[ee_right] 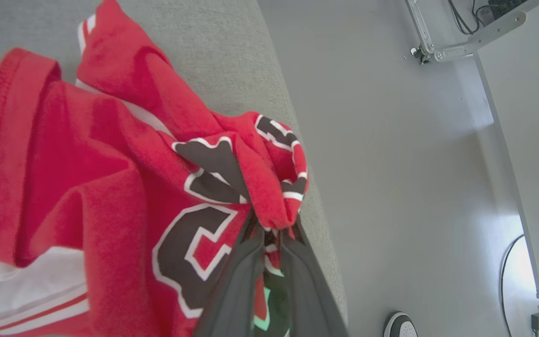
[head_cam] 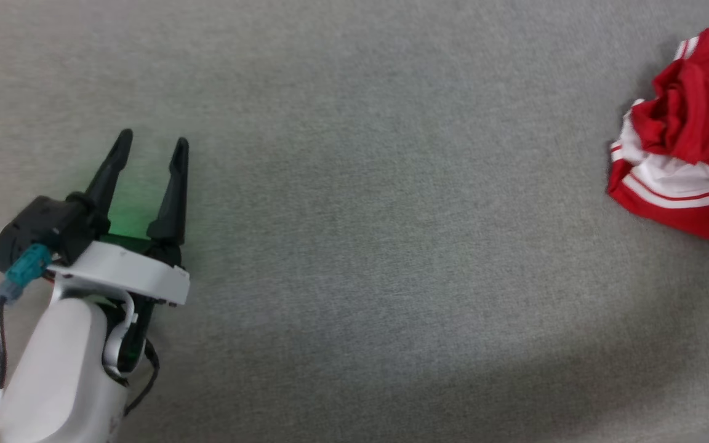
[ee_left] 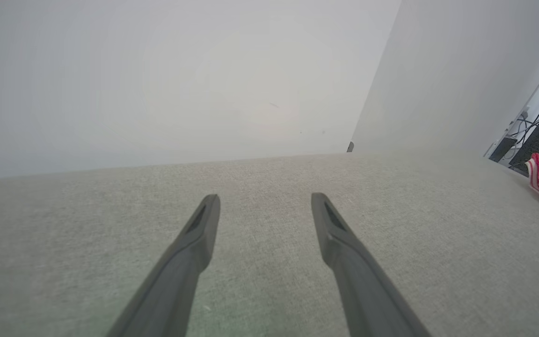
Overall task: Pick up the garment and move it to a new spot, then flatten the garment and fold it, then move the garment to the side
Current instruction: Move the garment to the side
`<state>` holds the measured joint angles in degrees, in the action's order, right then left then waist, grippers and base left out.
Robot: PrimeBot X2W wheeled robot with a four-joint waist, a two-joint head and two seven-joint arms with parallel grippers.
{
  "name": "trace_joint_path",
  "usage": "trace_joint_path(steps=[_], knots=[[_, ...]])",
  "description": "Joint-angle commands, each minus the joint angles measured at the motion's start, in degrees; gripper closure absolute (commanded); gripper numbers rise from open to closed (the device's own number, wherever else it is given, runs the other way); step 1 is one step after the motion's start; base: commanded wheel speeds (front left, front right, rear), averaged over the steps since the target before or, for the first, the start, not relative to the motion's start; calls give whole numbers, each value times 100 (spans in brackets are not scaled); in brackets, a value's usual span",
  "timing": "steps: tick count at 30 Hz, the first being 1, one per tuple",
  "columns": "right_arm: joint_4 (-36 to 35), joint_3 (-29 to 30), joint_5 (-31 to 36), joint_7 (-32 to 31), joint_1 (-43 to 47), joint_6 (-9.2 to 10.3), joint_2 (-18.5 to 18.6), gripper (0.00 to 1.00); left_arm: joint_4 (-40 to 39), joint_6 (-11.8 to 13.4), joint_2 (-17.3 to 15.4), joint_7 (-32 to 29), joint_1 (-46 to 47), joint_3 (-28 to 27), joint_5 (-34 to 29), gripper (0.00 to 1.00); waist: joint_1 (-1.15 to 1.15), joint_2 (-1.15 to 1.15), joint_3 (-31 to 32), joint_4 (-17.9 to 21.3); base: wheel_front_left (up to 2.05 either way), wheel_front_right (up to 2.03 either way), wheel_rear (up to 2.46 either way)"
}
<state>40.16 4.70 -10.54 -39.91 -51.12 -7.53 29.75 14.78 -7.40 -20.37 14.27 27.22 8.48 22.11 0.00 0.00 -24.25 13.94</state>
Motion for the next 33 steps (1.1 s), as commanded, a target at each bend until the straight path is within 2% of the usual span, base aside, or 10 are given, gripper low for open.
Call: trace_joint_path(steps=[1,6,13,25,26,27,29,30,31,33], knots=[[-34,29,-10,-9,-37,9,-4,100,-8,-6,-25,-12,62,8,-15,0,0,0,-291,273,0,0,0],[18,235,64,-39,98,9,-96,100,-28,-7,-18,-33,193,123,1,0,0,0,-392,185,0,0,0],[553,720,302,-131,23,9,-427,100,4,-7,18,-40,287,243,33,0,0,0,-467,-80,0,0,0],[1564,2192,1096,-200,-317,2,-784,100,130,9,116,9,231,309,133,0,0,0,-377,-432,0,0,0],[1599,2282,1195,-179,-339,2,-786,82,146,10,126,17,216,303,147,0,0,0,-345,-447,0,0,0],[1654,2381,1272,-178,-367,2,-792,71,161,10,134,28,196,295,156,0,0,0,-310,-456,0,0,0],[1720,2567,1465,-240,-392,2,-834,60,206,11,129,40,146,281,163,0,0,0,-206,-455,0,0,0],[1754,2617,1568,-304,-410,2,-858,51,218,12,133,45,123,265,175,0,0,0,-144,-447,0,0,0],[1778,2667,1643,-366,-435,2,-886,0,236,15,138,44,91,257,172,0,0,0,-75,-440,0,0,0],[1738,2819,1823,-379,-498,2,-885,0,270,20,156,63,26,224,200,0,0,0,79,-420,0,0,0]])
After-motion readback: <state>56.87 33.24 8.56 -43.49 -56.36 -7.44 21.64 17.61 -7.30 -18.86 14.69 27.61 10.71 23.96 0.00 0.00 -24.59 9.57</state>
